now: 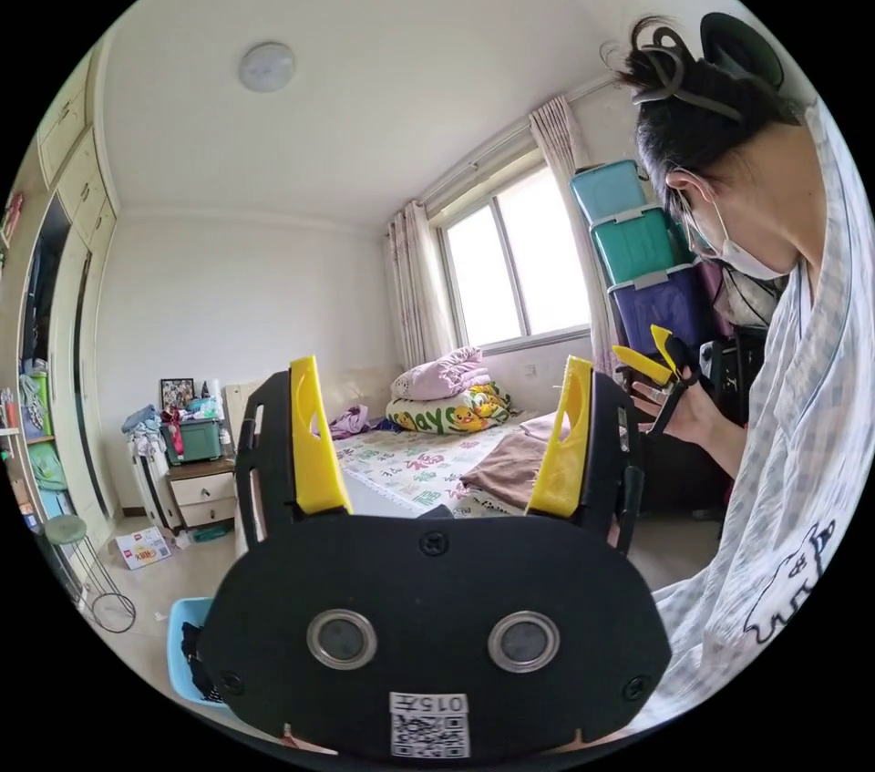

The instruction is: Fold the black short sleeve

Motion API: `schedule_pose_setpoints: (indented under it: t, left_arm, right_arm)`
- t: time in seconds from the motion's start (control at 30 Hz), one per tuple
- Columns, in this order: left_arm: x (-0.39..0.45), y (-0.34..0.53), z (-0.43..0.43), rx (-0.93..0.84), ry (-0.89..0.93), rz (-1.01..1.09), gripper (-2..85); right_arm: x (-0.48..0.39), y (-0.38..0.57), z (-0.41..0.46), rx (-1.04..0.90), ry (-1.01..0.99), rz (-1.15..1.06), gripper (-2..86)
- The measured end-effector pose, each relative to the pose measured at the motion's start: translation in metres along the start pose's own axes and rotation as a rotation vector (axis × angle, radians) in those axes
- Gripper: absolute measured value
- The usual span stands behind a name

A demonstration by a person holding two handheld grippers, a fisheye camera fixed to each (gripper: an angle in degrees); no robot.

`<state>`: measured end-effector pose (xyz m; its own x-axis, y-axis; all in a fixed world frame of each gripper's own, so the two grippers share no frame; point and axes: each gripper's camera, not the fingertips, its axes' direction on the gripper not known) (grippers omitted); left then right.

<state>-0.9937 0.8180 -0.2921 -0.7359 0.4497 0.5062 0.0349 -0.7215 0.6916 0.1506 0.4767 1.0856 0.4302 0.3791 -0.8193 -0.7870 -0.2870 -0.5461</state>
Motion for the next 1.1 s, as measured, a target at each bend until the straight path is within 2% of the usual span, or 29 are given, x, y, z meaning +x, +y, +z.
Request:
schedule_pose_setpoints:
  t: [0.33, 0.43, 0.5, 0.57, 0.6, 0.67, 0.73, 0.87, 0.93, 1.0, 1.1]
  left_arm:
    - [-0.023, 0.009, 0.062, -0.073, 0.050, -0.057, 34.6]
    - [-0.060, 0.027, 0.088, -0.165, 0.128, -0.204, 33.4]
    - [-0.088, 0.042, 0.104, -0.237, 0.236, -0.302, 27.8]
    - [-0.129, 0.066, 0.123, -0.346, 0.324, -0.444, 15.2]
    - [-0.139, 0.073, 0.126, -0.359, 0.326, -0.477, 13.2]
    - [-0.174, 0.099, 0.129, -0.339, 0.287, -0.551, 8.6]
    - [-0.198, 0.116, 0.128, -0.309, 0.230, -0.573, 6.4]
    - [-0.256, 0.153, 0.145, -0.397, 0.055, -0.610, 3.8]
    - [-0.288, 0.174, 0.160, -0.452, 0.019, -0.657, 4.7]
    - [-0.324, 0.198, 0.177, -0.494, -0.025, -0.695, 6.5]
    - [-0.399, 0.254, 0.203, -0.532, -0.088, -0.847, 8.2]
  right_arm:
    - [0.074, -0.022, -0.051, -0.039, 0.135, 0.045, 31.9]
    - [0.101, -0.018, -0.038, -0.071, 0.154, 0.081, 31.6]
    - [0.119, -0.013, -0.025, -0.078, 0.139, 0.110, 30.7]
    - [0.150, 0.000, 0.000, -0.086, 0.092, 0.204, 27.3]
    - [0.159, 0.004, 0.007, -0.088, 0.082, 0.240, 25.9]
    - [0.197, 0.023, 0.041, -0.183, 0.039, 0.371, 18.1]
    - [0.223, 0.039, 0.072, -0.300, 0.021, 0.441, 13.8]
    - [0.270, 0.079, 0.146, -0.463, 0.055, 0.432, 8.8]
    - [0.300, 0.102, 0.187, -0.575, 0.081, 0.439, 8.1]
    - [0.342, 0.131, 0.227, -0.649, 0.160, 0.486, 11.0]
    - [0.434, 0.194, 0.284, -0.756, 0.214, 0.640, 12.9]
